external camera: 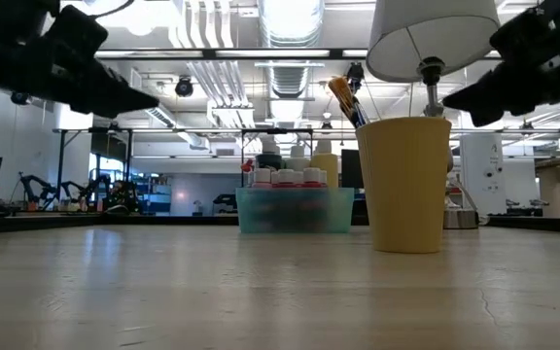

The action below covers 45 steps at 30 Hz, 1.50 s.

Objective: Pick & Place Paint Supplies
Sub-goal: Return to Home Position

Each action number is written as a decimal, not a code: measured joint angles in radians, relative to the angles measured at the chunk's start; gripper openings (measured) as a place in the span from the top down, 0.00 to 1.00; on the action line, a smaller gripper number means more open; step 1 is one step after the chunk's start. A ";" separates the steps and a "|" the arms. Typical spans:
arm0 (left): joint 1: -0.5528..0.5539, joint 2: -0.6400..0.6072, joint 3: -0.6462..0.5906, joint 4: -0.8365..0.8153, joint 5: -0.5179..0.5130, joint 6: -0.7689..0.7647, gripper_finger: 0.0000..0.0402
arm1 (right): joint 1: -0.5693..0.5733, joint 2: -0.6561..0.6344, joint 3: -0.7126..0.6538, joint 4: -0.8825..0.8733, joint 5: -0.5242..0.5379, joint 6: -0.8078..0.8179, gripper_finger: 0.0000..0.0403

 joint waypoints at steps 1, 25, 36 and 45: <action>0.000 -0.011 -0.013 -0.003 -0.007 -0.001 0.99 | -0.004 -0.018 -0.014 0.001 -0.006 -0.012 0.98; 0.000 -0.039 -0.147 -0.024 0.000 -0.002 0.95 | -0.006 -0.118 -0.087 -0.058 0.022 -0.102 0.98; 0.000 -0.200 -0.153 -0.236 0.034 -0.003 0.95 | -0.006 -0.148 -0.104 -0.059 0.023 -0.106 0.98; 0.000 -0.395 -0.154 -0.245 0.034 -0.002 0.95 | -0.003 -0.353 -0.113 -0.041 0.021 -0.106 0.98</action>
